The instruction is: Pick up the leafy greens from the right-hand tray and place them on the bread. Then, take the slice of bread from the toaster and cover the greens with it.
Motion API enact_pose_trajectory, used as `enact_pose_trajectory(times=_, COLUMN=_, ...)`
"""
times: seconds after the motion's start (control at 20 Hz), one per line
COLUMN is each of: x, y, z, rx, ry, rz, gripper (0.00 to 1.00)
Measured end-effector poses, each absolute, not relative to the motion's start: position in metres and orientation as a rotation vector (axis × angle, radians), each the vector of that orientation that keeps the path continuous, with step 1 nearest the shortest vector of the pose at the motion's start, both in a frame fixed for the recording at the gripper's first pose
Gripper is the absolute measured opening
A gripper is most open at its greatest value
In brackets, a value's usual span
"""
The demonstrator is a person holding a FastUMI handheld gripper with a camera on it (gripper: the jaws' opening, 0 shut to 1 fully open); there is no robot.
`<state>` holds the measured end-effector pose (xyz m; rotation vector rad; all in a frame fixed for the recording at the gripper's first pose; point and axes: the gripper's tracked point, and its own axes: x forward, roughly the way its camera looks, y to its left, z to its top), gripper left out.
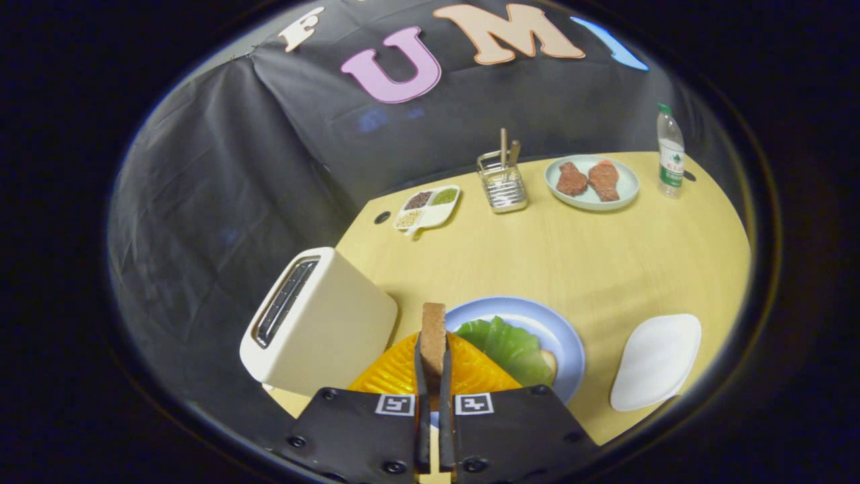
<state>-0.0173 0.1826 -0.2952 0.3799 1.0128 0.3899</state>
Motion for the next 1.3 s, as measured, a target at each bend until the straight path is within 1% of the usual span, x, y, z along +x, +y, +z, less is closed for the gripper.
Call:
enact_pose_trajectory(times=0.35, x=-0.025, y=0.157, z=-0.315, rx=0.284, ry=1.022, rz=0.341, gripper=0.11)
enact_pose_trajectory(times=0.5, x=-0.030, y=0.146, z=-0.323, rx=0.236, ry=1.036, rz=0.338, gripper=0.26)
enact_pose_trajectory(times=0.6, x=-0.035, y=0.140, z=-0.326, rx=0.204, ry=1.039, rz=0.337, gripper=0.26)
enact_pose_trajectory(times=0.95, x=-0.042, y=0.123, z=-0.329, rx=0.086, ry=1.020, rz=0.353, gripper=0.72)
enact_pose_trajectory(times=1.15, x=-0.042, y=0.112, z=-0.313, rx=0.068, ry=0.974, rz=0.356, gripper=0.99)
enact_pose_trajectory(times=1.3, x=-0.036, y=0.104, z=-0.286, rx=0.089, ry=0.893, rz=0.360, gripper=0.98)
